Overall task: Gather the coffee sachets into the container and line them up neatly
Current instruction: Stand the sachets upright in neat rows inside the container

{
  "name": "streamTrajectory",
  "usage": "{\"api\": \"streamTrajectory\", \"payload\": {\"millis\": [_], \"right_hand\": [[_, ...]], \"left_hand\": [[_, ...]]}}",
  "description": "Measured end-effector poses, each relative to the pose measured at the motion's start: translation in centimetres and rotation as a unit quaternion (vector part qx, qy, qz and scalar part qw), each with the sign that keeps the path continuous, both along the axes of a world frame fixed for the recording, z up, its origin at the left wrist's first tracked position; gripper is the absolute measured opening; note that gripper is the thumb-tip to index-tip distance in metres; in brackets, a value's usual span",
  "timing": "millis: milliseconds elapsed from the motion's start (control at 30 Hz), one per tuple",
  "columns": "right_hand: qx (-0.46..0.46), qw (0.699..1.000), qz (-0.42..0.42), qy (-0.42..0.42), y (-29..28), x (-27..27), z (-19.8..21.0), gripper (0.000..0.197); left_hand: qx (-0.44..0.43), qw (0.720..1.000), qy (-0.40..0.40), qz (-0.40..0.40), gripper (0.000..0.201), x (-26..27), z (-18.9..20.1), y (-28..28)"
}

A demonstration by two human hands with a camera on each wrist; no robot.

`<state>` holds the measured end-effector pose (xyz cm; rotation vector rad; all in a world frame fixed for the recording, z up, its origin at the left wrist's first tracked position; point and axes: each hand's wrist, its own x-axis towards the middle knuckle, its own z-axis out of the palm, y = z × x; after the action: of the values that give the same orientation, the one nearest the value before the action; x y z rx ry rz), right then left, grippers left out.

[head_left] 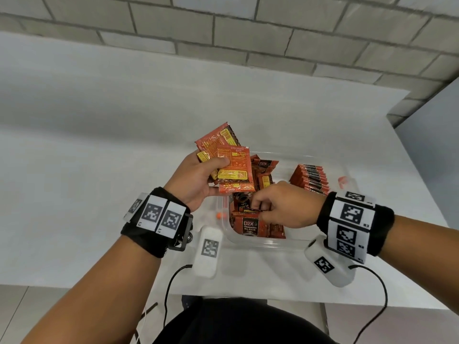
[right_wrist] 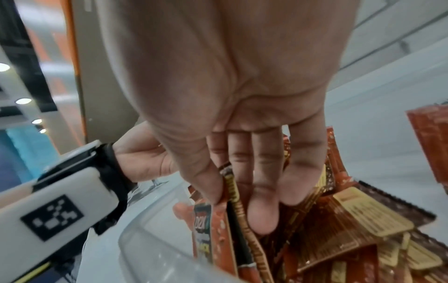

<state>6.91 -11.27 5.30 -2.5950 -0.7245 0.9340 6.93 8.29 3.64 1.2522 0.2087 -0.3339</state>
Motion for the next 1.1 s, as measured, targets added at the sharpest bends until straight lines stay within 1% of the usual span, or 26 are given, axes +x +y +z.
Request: {"api": "streamTrajectory", "payload": {"millis": [100, 233, 300, 367, 400, 467, 533, 600, 667, 733, 833, 933, 1000, 1100], "right_hand": [[0.033, 0.998, -0.047, 0.02, -0.6, 0.2, 0.3, 0.02], [0.048, 0.994, -0.097, -0.021, -1.4, 0.6, 0.3, 0.025], [0.063, 0.991, -0.12, -0.003, -1.6, 0.6, 0.2, 0.018], [0.094, 0.982, -0.159, 0.039, -2.0, 0.6, 0.2, 0.006], [0.11, 0.976, -0.179, 0.053, -2.2, 0.7, 0.4, 0.004], [0.134, 0.97, -0.197, 0.053, -2.8, 1.0, 1.3, 0.009], [0.155, 0.966, -0.207, 0.029, -3.6, 1.1, 2.6, 0.011], [0.196, 0.953, -0.233, 0.007, -4.4, 1.4, 4.0, 0.012], [0.246, 0.935, -0.255, -0.003, -4.7, 1.4, 5.3, 0.012], [0.281, 0.924, -0.259, -0.006, -4.4, 1.4, 6.0, 0.012], [0.273, 0.93, -0.243, -0.045, -3.2, 1.4, 5.8, 0.013], [0.25, 0.931, -0.235, -0.127, -2.5, 1.4, 4.9, 0.01], [0.251, 0.922, -0.245, -0.162, -2.6, 1.4, 4.5, 0.011], [0.236, 0.916, -0.244, -0.216, -2.6, 1.5, 4.3, 0.017]], "left_hand": [[-0.001, 1.0, -0.004, -0.003, 0.019, 0.0, -0.1, 0.0], [-0.003, 1.0, -0.006, -0.004, 0.017, 0.0, -0.2, -0.1], [-0.001, 1.0, -0.006, -0.004, 0.017, 0.0, -0.2, -0.2], [-0.001, 1.0, -0.005, 0.001, 0.016, 0.1, -0.2, -0.2], [-0.002, 1.0, -0.003, 0.008, 0.015, 0.1, -0.2, -0.2], [-0.005, 1.0, 0.002, 0.029, 0.015, 0.3, -0.1, 0.0], [-0.01, 0.999, 0.008, 0.05, 0.016, 0.4, 0.0, 0.3], [-0.011, 0.998, 0.013, 0.055, 0.017, 0.4, 0.2, 0.2], [-0.016, 0.999, 0.018, 0.036, 0.02, 0.2, 0.6, -0.5], [-0.036, 0.999, 0.024, -0.004, 0.027, -0.1, 1.0, -1.9], [-0.096, 0.994, 0.044, -0.044, 0.033, -0.4, 1.5, -4.4], [-0.192, 0.975, 0.088, -0.061, 0.038, -0.6, 2.0, -6.0], [-0.214, 0.967, 0.103, -0.09, 0.041, -0.5, 2.3, -6.5], [-0.233, 0.958, 0.111, -0.123, 0.054, -0.1, 2.4, -6.9]]}}
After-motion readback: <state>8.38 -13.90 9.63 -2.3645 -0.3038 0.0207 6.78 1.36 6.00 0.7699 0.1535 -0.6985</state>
